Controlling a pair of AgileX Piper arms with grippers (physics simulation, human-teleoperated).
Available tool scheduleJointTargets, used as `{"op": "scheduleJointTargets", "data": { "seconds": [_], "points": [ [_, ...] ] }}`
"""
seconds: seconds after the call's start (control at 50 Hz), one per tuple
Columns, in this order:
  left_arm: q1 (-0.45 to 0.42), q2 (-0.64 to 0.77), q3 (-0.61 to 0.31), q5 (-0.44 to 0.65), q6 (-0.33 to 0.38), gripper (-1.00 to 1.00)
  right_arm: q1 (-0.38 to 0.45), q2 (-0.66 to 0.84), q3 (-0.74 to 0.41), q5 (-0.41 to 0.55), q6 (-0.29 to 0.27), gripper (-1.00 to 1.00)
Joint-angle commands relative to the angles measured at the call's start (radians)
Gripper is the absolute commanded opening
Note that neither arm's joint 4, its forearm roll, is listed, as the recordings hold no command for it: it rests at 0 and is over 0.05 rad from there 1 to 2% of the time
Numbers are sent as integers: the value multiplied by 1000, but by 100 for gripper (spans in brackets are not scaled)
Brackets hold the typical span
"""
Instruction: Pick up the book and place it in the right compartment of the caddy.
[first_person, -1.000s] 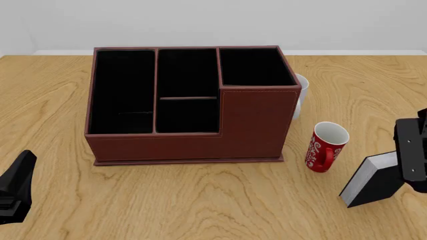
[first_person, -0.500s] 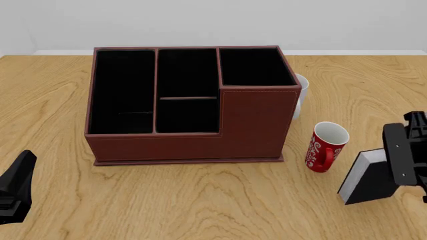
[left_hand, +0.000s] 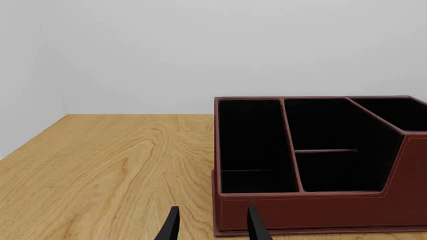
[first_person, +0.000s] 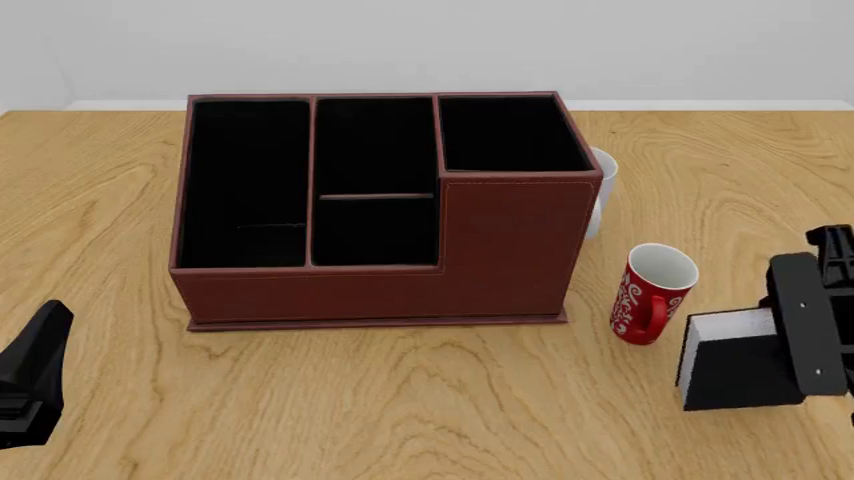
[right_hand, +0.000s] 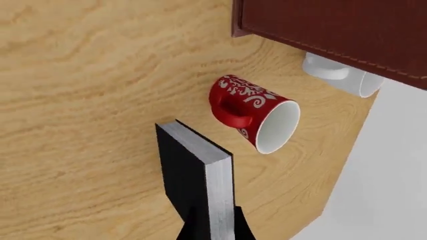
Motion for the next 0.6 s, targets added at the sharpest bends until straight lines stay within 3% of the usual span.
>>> {"op": "scheduleJointTargets", "data": {
  "seconds": [0.02, 0.54, 0.56, 0.58, 0.6],
  "points": [
    [0, 0, 0, 0, 0, 100, 74, -66, 3, 102, 60, -100],
    [0, 0, 0, 0, 0, 100, 241, -129, -173, 258, 259, -100],
    [0, 0, 0, 0, 0, 100, 250, -129, -180, 260, 270, -100],
    [0, 0, 0, 0, 0, 100, 289, -119, -215, 273, 326, -100],
    [0, 0, 0, 0, 0, 100, 284, -122, -213, 273, 318, -100]
  ]
}}
